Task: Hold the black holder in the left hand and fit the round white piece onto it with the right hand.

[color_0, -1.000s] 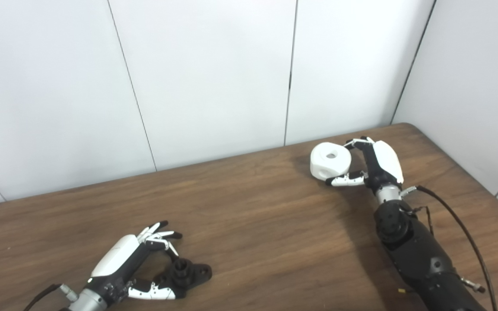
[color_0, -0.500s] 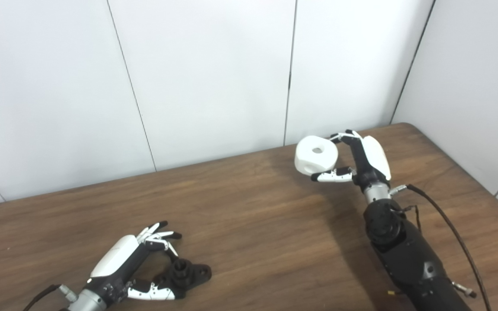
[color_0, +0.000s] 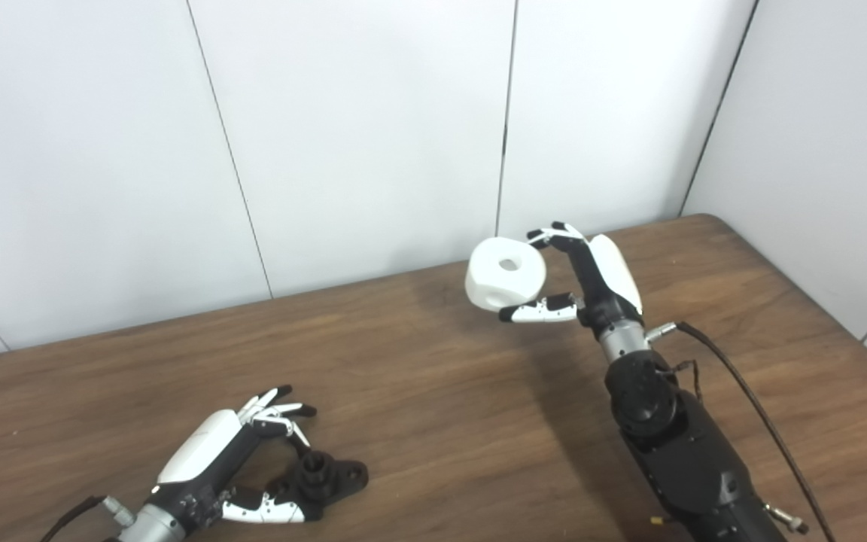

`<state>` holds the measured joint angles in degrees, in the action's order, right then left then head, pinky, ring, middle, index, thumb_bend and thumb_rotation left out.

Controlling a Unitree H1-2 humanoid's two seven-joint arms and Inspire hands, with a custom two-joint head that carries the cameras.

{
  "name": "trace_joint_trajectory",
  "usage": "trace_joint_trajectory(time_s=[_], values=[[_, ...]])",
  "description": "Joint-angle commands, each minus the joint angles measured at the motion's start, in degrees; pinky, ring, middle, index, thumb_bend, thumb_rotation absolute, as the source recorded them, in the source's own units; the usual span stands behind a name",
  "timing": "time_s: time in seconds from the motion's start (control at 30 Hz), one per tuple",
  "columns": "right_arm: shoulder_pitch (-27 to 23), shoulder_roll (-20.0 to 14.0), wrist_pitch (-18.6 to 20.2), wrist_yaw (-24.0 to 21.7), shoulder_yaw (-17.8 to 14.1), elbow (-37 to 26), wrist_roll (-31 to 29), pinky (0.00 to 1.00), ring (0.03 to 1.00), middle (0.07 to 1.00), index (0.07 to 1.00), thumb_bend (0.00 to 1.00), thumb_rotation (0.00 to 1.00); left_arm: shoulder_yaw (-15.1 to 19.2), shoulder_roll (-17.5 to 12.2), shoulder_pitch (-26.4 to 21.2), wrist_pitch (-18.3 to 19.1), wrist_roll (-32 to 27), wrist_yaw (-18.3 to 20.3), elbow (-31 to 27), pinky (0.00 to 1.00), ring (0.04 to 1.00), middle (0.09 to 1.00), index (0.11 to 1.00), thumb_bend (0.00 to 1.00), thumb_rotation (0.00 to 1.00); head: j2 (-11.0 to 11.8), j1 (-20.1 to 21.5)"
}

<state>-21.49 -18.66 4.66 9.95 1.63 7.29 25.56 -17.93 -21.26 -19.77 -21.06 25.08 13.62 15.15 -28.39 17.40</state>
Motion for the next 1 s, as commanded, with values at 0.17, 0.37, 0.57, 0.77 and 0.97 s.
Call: trace_joint_trajectory(time_s=[0.17,0.37,0.57,0.77,0.97], values=[[-0.28,0.05,5.59,-9.11,3.71,-10.77,0.58,0.98,0.956,0.803,0.481,0.52,0.14,-0.43,-0.56,-0.15,0.34,1.69,-0.06,0.56,1.00,1.000,0.852,0.483,0.52,0.05,-1.06,-1.94],[1.28,1.24,7.73,-15.51,7.40,-15.03,-0.79,1.00,0.956,0.803,0.481,0.52,0.14,-0.96,-0.01,-0.12,0.80,2.29,-0.64,0.90,1.00,1.000,0.857,0.483,0.52,0.05,-2.19,-4.64],[2.15,2.53,8.06,-18.55,10.05,-17.91,0.27,1.00,0.960,0.796,0.481,0.53,0.14,-1.35,0.52,-0.14,1.48,2.91,-0.99,1.06,1.00,1.000,0.859,0.482,0.52,0.05,-3.28,-7.48],[1.63,3.35,8.91,-21.38,11.14,-20.62,0.27,1.00,0.947,0.788,0.480,0.52,0.14,-1.73,1.12,0.08,2.23,4.04,-1.63,0.78,1.00,1.000,0.861,0.482,0.52,0.05,-4.24,-10.61],[1.32,4.90,9.90,-23.08,11.62,-22.22,0.12,1.00,0.953,0.791,0.480,0.52,0.14,-2.16,1.85,0.06,3.13,4.27,-1.77,1.24,1.00,1.000,0.863,0.482,0.52,0.05,-4.70,-12.71]])
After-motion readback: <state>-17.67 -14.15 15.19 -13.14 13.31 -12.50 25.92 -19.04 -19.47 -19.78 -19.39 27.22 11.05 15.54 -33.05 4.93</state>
